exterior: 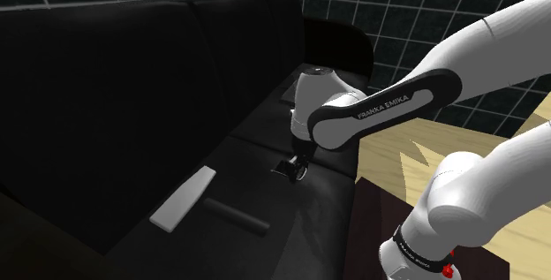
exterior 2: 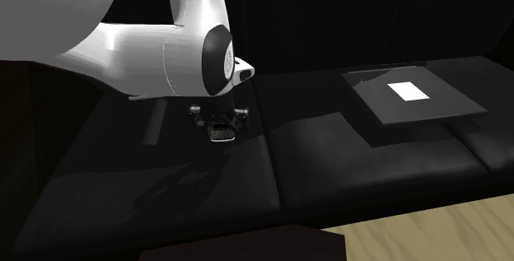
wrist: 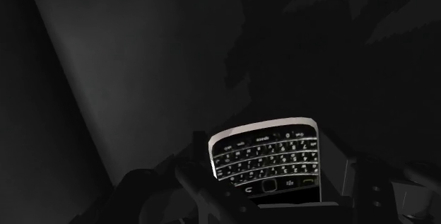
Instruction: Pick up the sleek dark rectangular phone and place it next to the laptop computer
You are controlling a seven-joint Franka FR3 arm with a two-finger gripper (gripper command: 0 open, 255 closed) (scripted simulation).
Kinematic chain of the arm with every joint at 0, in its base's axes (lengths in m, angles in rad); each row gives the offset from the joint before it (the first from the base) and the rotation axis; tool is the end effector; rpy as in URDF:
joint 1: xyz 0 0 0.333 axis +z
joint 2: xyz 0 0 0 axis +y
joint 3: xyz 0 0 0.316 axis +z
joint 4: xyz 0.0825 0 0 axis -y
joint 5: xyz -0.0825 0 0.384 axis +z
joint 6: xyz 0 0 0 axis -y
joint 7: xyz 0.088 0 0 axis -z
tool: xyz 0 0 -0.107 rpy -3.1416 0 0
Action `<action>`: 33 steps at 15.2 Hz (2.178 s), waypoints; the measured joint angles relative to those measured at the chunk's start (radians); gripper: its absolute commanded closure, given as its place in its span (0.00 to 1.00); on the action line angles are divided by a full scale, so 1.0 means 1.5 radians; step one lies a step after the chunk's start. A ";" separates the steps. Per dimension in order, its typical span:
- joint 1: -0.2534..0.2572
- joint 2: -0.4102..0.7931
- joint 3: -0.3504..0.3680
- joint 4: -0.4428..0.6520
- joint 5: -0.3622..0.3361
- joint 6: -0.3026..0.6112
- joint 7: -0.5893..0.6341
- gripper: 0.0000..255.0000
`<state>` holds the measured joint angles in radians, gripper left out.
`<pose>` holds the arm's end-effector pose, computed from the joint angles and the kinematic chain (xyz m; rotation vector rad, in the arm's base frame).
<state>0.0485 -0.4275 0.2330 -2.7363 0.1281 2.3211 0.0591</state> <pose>0.3596 0.1000 0.3475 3.1354 0.1806 0.0102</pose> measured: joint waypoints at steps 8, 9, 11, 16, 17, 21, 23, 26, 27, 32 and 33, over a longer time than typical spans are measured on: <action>0.002 -0.055 -0.009 0.038 -0.001 -0.092 -0.002 1.00; 0.002 -0.059 -0.010 0.043 -0.001 -0.102 -0.002 1.00; 0.001 -0.068 -0.014 0.056 -0.003 -0.124 -0.004 1.00; 0.001 -0.085 -0.018 0.085 -0.005 -0.170 -0.004 1.00; -0.004 -0.082 -0.024 0.091 -0.009 -0.173 -0.010 1.00; -0.035 -0.032 -0.061 0.135 -0.037 -0.169 -0.057 1.00; -0.052 0.000 -0.081 0.161 -0.051 -0.163 -0.084 1.00; -0.073 0.050 -0.108 0.203 -0.067 -0.156 -0.121 1.00; -0.081 0.069 -0.119 0.222 -0.072 -0.156 -0.136 1.00; -0.110 0.151 -0.161 0.301 -0.086 -0.154 -0.199 1.00; -0.115 0.169 -0.168 0.321 -0.087 -0.156 -0.210 1.00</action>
<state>-0.1247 -0.1741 -0.0193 -2.2543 -0.0031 2.0864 -0.2566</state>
